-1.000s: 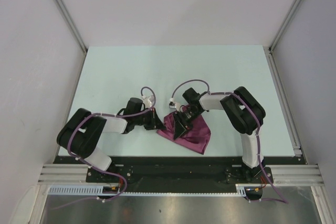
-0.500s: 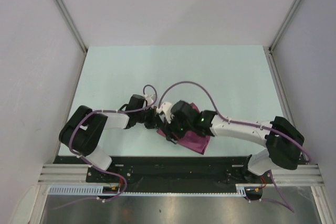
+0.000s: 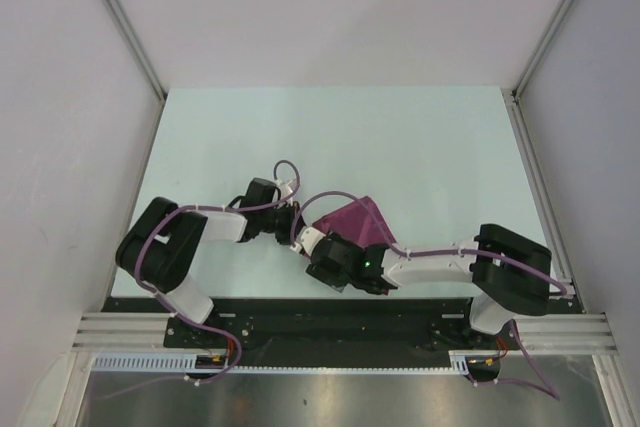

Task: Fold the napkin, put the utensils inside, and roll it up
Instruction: Roll the napkin at the center of the board.

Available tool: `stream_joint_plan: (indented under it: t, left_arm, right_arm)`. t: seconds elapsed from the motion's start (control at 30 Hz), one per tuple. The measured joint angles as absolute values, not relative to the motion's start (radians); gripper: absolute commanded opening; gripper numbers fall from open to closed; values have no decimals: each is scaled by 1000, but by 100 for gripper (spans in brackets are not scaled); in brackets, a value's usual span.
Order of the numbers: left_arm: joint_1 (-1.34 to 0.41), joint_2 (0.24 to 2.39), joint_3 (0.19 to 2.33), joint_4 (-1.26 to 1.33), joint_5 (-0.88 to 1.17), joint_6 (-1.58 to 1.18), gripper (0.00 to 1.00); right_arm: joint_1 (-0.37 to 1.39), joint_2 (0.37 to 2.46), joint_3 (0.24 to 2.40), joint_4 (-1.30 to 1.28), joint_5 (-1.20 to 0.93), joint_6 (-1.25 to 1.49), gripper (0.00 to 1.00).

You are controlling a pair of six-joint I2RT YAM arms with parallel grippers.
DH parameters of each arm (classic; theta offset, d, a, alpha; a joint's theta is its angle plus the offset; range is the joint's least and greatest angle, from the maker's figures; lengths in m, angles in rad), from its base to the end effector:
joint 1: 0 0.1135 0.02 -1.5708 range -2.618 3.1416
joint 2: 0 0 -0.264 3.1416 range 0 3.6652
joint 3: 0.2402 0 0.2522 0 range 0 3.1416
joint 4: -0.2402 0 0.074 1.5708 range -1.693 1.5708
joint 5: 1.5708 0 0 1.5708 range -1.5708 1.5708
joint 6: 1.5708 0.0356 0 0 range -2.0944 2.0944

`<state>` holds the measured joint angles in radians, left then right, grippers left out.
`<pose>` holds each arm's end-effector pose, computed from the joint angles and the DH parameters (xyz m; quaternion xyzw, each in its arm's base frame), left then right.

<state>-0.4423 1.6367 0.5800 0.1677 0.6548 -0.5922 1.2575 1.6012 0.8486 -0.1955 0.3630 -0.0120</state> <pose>0.2388 -0.1371 0.1138 0.0404 0.8979 -0.4200 0.1253 0.1077 0.2914 0.1666 -0.5107 0.7867 0.0362 0.3450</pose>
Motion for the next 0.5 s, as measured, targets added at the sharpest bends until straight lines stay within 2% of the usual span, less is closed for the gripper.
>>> stream_joint_plan:
  t: [0.13, 0.2, 0.3, 0.4, 0.43, 0.5]
  left_arm:
    - [-441, 1637, 580, 167, 656, -591, 0]
    - [-440, 1637, 580, 166, 658, -591, 0]
    - [-438, 1637, 581, 165, 659, -590, 5]
    - [-435, 1637, 582, 162, 660, -584, 17]
    - [-434, 1636, 582, 162, 659, -582, 30]
    - [-427, 1636, 582, 157, 659, -575, 41]
  right_arm:
    - [1256, 1633, 856, -192, 365, -12, 58]
    - [1251, 1649, 870, -189, 359, -12, 47]
    - [1233, 1668, 887, -189, 324, -10, 37]
    - [1203, 1674, 900, -199, 250, -9, 28]
    - [1194, 1674, 902, -203, 224, -9, 27]
    - [1168, 1674, 907, -210, 154, -11, 23]
